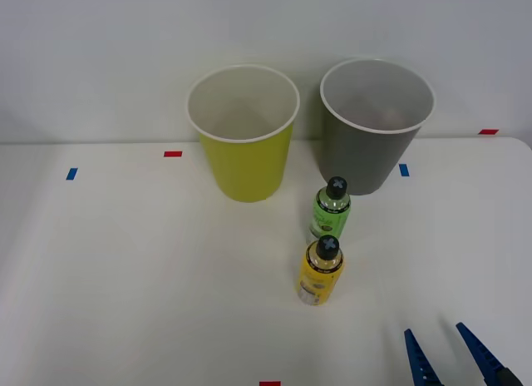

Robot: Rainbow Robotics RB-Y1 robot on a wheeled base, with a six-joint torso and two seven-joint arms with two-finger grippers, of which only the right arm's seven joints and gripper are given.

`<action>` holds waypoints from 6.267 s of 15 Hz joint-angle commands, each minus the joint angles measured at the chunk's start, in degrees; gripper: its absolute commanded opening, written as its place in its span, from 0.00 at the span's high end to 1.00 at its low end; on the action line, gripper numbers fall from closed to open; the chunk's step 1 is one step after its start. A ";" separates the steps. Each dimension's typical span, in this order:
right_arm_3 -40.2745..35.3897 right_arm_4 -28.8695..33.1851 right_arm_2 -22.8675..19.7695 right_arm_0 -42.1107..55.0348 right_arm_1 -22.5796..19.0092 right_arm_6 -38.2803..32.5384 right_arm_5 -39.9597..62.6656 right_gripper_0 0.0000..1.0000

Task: Put cans in the gray bin, plastic bottles in the light green bin

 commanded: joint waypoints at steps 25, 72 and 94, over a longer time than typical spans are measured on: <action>0.00 0.00 0.00 0.00 0.00 0.00 0.00 0.00; 0.00 -16.96 17.84 -6.15 -10.72 30.50 -1.76 0.00; 0.00 -17.31 25.66 -21.45 -7.65 35.86 17.40 0.00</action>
